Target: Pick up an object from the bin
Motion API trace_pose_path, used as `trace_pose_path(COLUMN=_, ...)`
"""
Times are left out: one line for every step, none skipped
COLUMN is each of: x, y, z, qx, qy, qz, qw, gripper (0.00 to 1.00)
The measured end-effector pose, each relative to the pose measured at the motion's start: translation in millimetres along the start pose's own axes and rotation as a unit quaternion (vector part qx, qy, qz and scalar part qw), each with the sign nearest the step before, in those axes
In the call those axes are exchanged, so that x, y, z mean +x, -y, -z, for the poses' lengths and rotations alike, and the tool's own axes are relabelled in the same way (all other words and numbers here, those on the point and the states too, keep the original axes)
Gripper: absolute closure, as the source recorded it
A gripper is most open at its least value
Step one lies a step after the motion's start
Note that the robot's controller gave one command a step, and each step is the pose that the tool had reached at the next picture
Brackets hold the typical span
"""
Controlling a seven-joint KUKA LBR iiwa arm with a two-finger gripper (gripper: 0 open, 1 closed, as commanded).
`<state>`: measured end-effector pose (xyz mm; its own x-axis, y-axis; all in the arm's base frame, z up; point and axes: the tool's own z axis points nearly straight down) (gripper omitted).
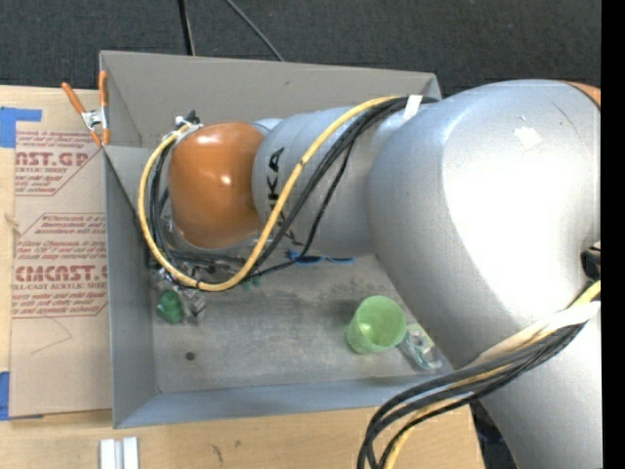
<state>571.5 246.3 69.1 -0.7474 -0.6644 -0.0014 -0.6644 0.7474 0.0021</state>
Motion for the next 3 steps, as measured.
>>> trace_pose_path(x=-0.7, y=-1, z=3, qx=0.000, qy=0.0011, qz=0.000, qw=1.0000, gripper=1.00)
trace_pose_path(x=-2.7, y=-1, z=57, qx=0.002, qy=0.0032, qz=0.000, qw=1.0000, gripper=1.00)
trace_pose_path(x=-3.8, y=-1, z=69, qx=0.001, qy=0.0018, qz=-0.001, qw=1.0000, gripper=1.00)
